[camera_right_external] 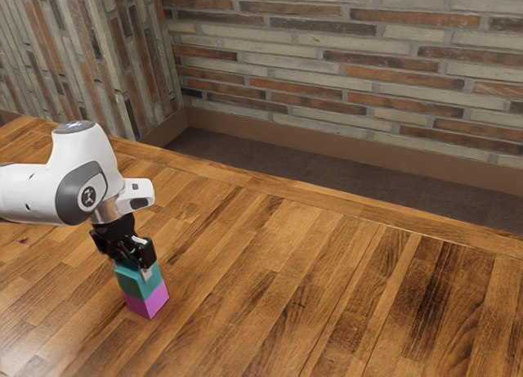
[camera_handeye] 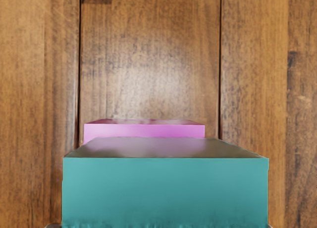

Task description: Pick up the blue block with one arm, and put the blue block on the pink block with one arm

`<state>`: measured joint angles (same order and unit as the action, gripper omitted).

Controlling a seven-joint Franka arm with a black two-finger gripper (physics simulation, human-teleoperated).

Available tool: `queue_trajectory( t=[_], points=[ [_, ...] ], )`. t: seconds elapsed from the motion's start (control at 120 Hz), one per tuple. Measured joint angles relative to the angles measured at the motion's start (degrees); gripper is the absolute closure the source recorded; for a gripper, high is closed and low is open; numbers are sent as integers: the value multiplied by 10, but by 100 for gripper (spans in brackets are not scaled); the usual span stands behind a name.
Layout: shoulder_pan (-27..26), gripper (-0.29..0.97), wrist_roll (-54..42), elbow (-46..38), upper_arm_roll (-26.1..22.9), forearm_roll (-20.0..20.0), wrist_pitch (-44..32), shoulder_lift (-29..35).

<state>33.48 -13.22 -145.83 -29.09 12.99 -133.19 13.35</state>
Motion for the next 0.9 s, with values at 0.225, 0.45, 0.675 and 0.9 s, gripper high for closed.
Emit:
queue_trajectory(
  t=[0.225, 0.45, 0.675, 0.9],
  points=[
    [1, 8, -4, 1, 0, 3, 1, 2],
    [2, 3, -7, 24, 5, 2, 22, 39],
    [5, 1, -11, 64, 7, -2, 65, 43],
    [6, 0, -13, 70, 8, -2, 89, 43]
  ],
)
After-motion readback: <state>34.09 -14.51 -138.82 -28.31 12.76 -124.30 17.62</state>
